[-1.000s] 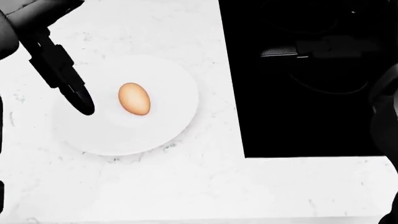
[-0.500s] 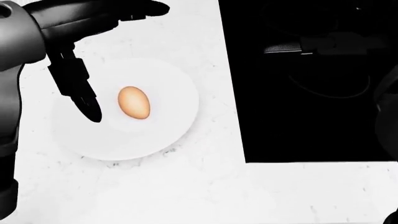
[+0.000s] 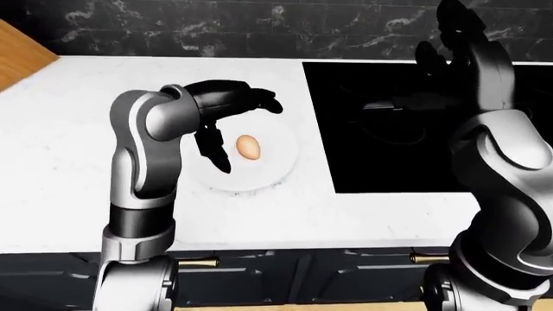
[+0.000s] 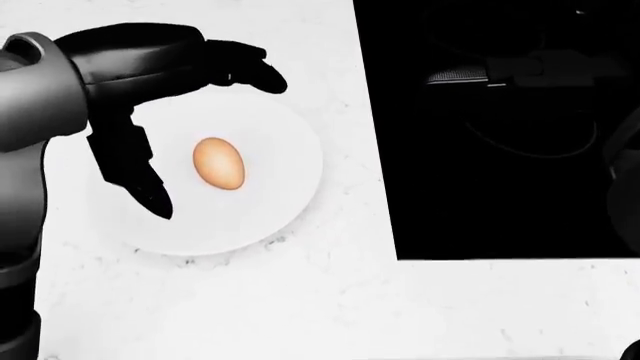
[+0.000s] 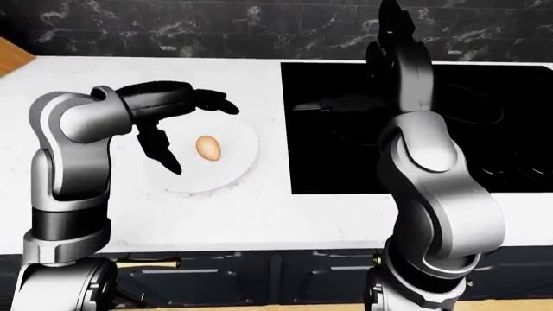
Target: Pick the egg from the plate and place it in the pan.
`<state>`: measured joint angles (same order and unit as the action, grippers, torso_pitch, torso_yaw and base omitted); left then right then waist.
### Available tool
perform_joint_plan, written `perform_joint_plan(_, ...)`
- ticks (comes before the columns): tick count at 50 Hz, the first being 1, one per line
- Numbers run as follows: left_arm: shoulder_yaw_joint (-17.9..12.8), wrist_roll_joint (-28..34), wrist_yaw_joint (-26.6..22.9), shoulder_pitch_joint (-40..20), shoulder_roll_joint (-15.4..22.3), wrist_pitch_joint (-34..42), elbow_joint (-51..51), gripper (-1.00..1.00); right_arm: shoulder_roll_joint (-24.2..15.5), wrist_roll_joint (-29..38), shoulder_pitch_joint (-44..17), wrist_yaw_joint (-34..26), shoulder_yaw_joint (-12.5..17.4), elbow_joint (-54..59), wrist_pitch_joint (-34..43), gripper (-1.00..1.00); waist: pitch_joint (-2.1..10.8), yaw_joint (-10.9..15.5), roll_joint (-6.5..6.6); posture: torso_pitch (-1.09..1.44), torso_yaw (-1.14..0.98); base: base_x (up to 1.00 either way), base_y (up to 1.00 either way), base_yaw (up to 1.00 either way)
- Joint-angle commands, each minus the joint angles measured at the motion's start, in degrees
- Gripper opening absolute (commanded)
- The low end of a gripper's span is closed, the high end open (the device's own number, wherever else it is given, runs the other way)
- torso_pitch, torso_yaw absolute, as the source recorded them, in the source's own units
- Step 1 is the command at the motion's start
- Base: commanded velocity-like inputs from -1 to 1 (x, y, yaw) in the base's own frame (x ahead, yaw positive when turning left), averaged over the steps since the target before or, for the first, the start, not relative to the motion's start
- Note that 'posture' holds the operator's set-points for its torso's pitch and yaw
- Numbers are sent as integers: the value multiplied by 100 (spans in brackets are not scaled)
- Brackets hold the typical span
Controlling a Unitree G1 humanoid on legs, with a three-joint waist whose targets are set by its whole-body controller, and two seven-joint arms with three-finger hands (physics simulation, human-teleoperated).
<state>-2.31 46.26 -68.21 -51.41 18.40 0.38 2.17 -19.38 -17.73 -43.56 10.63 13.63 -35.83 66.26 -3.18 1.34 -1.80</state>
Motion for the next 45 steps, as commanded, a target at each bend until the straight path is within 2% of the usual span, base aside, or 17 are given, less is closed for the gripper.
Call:
perform_joint_plan(1,-76,35,80,-174,47,-106,163,55,-56,18,-162,20,47,-114,-168,100,154,1,-2,0,0,0,0,0)
perform_joint_plan(26,-63,98,-70,-291,-6,-459,-4,46,-88,-43,-192,70,74,-139,-127,100,161,11,-9,0,0,0,0,0)
perform_joint_plan(45,-41,235,386,-345,-45,-757,-399,27,-102,-98,-172,105,87,-125,-162,100,167,7,-14,0,0,0,0,0)
